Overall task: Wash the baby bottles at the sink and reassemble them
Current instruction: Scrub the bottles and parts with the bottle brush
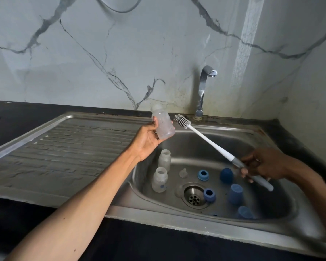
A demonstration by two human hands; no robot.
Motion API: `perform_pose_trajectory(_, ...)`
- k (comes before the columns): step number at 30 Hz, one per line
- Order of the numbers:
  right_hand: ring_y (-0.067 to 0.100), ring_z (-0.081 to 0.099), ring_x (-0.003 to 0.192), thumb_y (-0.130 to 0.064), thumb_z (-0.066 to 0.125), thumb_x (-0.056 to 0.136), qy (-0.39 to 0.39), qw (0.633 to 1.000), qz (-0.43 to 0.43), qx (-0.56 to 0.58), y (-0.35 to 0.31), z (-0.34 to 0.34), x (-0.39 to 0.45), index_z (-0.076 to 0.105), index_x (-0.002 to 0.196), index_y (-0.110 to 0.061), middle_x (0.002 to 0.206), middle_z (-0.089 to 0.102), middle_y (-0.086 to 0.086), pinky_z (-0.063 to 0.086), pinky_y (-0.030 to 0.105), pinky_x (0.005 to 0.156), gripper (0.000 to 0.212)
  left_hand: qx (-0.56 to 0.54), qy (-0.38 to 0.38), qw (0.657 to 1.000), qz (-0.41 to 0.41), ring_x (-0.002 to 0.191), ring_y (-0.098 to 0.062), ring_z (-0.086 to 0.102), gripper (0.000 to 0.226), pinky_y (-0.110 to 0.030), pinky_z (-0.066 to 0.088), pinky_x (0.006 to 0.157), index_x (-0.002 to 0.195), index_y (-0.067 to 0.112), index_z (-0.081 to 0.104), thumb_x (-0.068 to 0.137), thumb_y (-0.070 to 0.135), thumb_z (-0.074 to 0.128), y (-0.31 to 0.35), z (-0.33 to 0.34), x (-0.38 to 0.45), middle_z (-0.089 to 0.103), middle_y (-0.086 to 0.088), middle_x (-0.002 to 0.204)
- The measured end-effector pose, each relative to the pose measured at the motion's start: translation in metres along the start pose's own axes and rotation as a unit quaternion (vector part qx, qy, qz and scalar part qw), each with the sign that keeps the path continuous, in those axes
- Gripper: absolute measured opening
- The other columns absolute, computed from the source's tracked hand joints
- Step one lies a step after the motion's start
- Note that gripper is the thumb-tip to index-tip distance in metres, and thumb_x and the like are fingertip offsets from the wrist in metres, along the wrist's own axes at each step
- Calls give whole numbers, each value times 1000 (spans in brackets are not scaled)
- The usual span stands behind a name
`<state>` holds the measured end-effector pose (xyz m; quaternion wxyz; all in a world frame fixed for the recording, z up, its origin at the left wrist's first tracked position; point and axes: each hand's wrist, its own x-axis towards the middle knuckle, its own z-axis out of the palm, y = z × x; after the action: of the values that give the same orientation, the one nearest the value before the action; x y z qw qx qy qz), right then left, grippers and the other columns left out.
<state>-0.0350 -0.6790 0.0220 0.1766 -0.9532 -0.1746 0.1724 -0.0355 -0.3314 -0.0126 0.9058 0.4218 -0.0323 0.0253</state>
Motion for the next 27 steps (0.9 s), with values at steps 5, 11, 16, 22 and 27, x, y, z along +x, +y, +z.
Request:
perform_pose_trajectory(5, 8, 64, 83, -22, 69, 89, 29, 999, -19, 21, -7, 7, 4, 66, 112, -30, 86, 70, -12, 47, 20, 67, 24, 32, -18, 999, -9, 133, -43, 49, 79, -46, 56, 95, 142, -8, 43, 79, 30, 73, -11, 5, 1, 63, -25, 128)
perform_pose_trajectory(11, -8, 54, 87, -27, 72, 86, 59, 997, -37, -43, -14, 6, 2, 66, 120, -33, 94, 64, -23, 37, 23, 86, 35, 41, -4, 999, -1, 133, -43, 49, 35, -53, 52, 99, 113, 3, 59, 84, 20, 65, -11, 2, 3, 56, -26, 137)
perform_pose_trajectory(16, -8, 56, 85, -24, 72, 87, 84, 995, -31, -35, -14, 6, 2, 64, 126, -31, 95, 65, -18, 36, 23, 85, 40, 47, -25, 999, -8, 135, -42, 48, 26, -51, 54, 97, 107, 6, 59, 85, 19, 65, -10, 3, 1, 52, -27, 142)
perform_pose_trajectory(22, -2, 53, 88, -27, 69, 89, 90, 995, -25, -46, -18, 6, 1, 62, 127, -32, 97, 61, -18, 33, 23, 85, 39, 27, -22, 999, -14, 129, -42, 53, 50, -50, 51, 102, 131, -2, 52, 90, 26, 59, -6, 2, 0, 64, -24, 125)
perform_pose_trajectory(27, -4, 51, 80, -29, 66, 91, 60, 996, -7, -63, -20, 9, 0, 60, 129, -31, 97, 59, -18, 37, 17, 76, 38, 0, 1, 1000, -12, 110, -34, 61, 51, -48, 47, 103, 134, 0, 50, 91, 26, 54, -4, 6, -2, 66, -21, 116)
